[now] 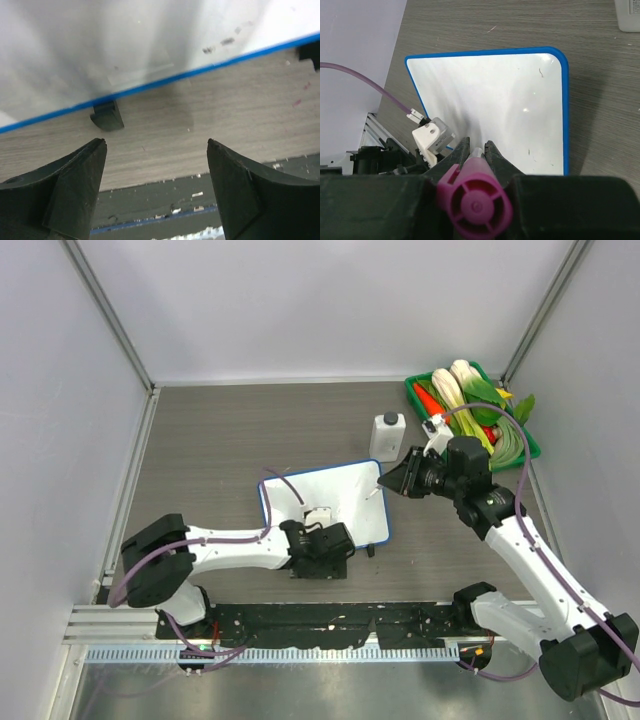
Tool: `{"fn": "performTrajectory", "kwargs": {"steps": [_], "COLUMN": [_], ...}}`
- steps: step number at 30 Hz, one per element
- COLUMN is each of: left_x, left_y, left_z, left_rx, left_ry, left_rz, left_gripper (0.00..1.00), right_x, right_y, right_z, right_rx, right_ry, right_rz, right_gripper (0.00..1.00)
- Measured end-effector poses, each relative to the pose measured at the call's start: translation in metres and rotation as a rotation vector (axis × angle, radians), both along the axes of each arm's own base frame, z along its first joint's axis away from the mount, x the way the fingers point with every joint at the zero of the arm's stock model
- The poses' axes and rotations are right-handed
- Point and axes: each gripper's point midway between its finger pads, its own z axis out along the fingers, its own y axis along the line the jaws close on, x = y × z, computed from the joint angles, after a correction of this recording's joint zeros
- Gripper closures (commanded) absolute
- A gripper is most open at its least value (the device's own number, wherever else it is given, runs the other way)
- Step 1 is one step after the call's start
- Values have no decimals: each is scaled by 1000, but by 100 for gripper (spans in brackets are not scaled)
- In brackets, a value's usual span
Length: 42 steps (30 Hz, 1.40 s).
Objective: Write a sentence on the whiteboard
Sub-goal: Move the whiteboard stand to the center of the board, then hold the whiteboard on the whiteboard stand.
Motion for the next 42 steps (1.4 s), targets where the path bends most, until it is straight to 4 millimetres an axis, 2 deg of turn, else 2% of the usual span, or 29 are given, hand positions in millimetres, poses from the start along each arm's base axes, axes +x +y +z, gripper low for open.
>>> {"fn": "performTrajectory", "kwargs": {"steps": [2,6,11,13,19,24,26,29,32,36,39,42], "left_x": [-5,-9,-4,0,9,18,32,61,95,141,172,182], "left_y": [-1,-7,-5,-4,-2,2,9,25,43,70,105,141], "left_z": [8,37,75,84,122,162,172,174,183,210,229,239], "left_rx": [-16,-94,-182,-198,-290,-407,-435,-440,-446,-513,-574,-589], "left_ry": [-10,-60,-167,-207,-352,-446,-460,-449,-428,-419,-432,-455], "left_rz": [-18,-69,-139,-161,-249,-295,-283,-239,-185,-101,-6,84], "left_gripper": [8,1,0,0,0,0,0,0,0,0,0,0], "right_x": [-2,-8,-15,-19,-34,-39,-41,-44,-44,-31,-17,-2], "right_y": [-1,-3,-6,-7,-9,-6,-7,-9,-9,-5,-2,4], "right_z": [1,4,0,-3,-20,-19,-17,-12,-7,-4,-7,-3], "right_rx": [-2,-1,-9,-11,-11,2,5,12,30,62,74,78], "right_ry": [-5,-18,-10,-10,8,14,11,0,-6,0,21,32], "right_rz": [-1,1,7,12,36,55,52,44,31,3,-26,-31], "right_gripper": [98,99,99,99,98,98,99,99,99,99,98,99]}}
